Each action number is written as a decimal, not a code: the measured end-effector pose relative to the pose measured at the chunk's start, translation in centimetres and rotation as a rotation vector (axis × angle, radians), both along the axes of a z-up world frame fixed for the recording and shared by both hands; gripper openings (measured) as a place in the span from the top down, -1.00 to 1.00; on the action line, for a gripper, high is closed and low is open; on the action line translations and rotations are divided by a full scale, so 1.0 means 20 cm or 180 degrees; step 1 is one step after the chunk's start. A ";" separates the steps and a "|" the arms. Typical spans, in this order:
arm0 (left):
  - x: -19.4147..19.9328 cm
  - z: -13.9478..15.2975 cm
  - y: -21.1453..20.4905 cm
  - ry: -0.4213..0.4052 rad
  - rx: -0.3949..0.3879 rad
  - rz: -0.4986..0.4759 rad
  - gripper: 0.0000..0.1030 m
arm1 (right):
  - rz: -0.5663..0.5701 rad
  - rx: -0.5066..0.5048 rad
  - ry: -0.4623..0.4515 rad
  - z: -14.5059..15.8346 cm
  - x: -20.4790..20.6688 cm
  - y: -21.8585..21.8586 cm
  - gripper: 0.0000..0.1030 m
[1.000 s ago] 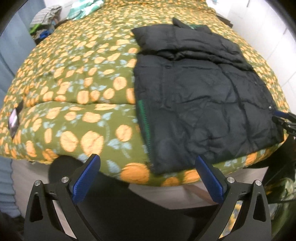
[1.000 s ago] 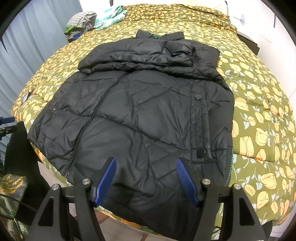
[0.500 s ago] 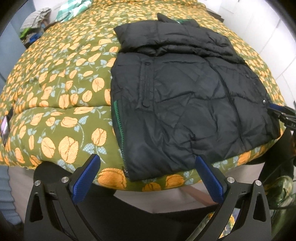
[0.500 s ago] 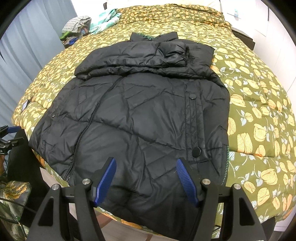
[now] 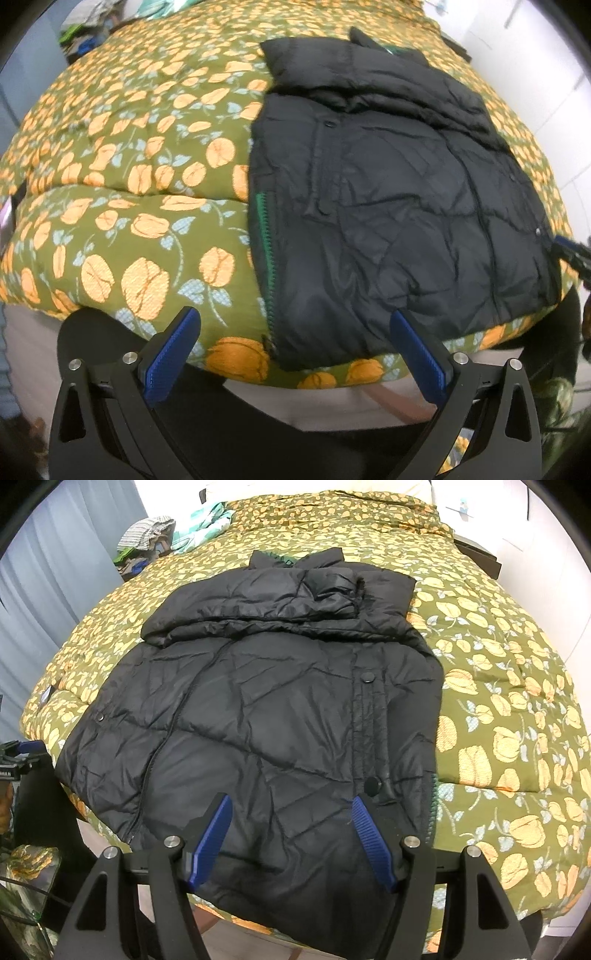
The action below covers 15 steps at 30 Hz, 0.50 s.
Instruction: Fold large clothes
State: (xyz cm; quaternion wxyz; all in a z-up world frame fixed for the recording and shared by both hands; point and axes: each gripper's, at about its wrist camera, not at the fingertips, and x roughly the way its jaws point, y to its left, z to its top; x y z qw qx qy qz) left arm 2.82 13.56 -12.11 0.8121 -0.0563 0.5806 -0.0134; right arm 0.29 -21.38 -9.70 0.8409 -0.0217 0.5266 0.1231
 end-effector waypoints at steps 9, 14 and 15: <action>0.05 -0.09 0.19 0.0070 -0.0564 0.0358 -0.98 | -0.0323 -0.0092 0.0016 0.04 -0.02 -0.23 -0.60; 0.08 -0.20 0.13 0.0231 -0.0571 0.0265 -0.98 | -0.0425 0.0033 0.0237 -0.05 -0.08 -0.33 -0.60; 0.09 -0.23 0.10 0.0281 -0.0611 0.0202 -0.98 | -0.0438 0.0057 0.0277 -0.07 -0.08 -0.34 -0.60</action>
